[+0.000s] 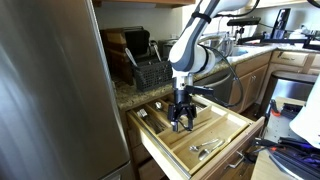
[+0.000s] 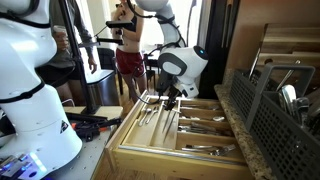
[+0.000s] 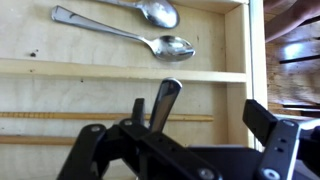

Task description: Take the spoon from the utensil holder and put it in the drawer with the other spoons

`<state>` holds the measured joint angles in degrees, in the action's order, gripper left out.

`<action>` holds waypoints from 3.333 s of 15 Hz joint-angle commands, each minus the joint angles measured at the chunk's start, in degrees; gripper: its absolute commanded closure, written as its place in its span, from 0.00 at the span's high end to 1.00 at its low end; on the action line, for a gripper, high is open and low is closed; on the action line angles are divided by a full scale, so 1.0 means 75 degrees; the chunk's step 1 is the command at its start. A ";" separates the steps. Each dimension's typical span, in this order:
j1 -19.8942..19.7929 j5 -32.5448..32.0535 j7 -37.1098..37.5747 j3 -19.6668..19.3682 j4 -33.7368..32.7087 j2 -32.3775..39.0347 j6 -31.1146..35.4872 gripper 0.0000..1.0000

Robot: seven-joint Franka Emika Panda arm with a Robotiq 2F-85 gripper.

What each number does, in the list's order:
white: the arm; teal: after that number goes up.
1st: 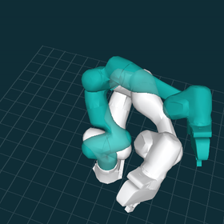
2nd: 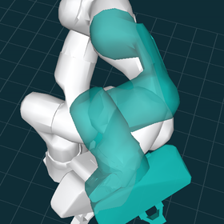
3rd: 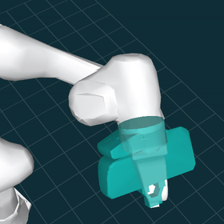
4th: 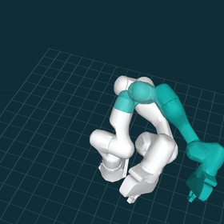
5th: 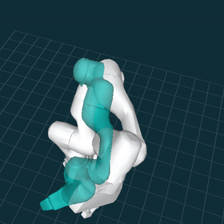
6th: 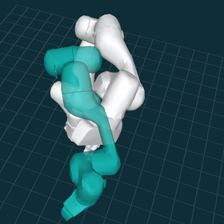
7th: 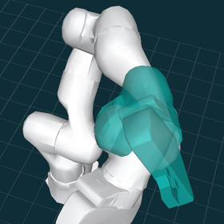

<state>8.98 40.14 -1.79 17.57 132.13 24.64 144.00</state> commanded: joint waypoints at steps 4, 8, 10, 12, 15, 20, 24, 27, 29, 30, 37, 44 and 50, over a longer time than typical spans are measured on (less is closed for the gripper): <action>0.0094 0.0255 0.0005 0.0031 0.0229 -0.0092 0.0358 0.79; 0.0147 0.0261 0.0167 -0.0021 0.0227 -0.0050 0.0437 1.00; 0.0142 0.0272 0.0191 -0.0016 0.0217 -0.0011 0.0513 1.00; 0.0137 0.0281 0.0223 -0.0013 0.0224 0.0021 0.0623 1.00; 0.0193 0.0226 0.0453 -0.0057 0.0255 0.0049 0.0760 1.00; 0.0279 0.0115 0.0888 -0.0121 0.0286 0.0098 0.0849 1.00; 0.0376 0.0042 0.1152 -0.0184 0.0294 0.0076 0.0820 0.67; 0.0409 0.0038 0.1261 -0.0202 0.0307 0.0068 0.0814 0.51; 0.0408 0.0046 0.1311 -0.0201 0.0320 0.0065 0.0816 0.46; 0.0406 0.0047 0.1320 -0.0200 0.0324 0.0063 0.0813 0.45; 0.0414 0.0019 0.1368 -0.0223 0.0372 0.0031 0.0800 0.43; 0.0409 0.0006 0.1387 -0.0245 0.0412 0.0002 0.0798 0.04; 0.0424 -0.0026 0.1488 -0.0267 0.0408 0.0010 0.0779 0.06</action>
<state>10.55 40.62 6.85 16.43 133.33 26.34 148.23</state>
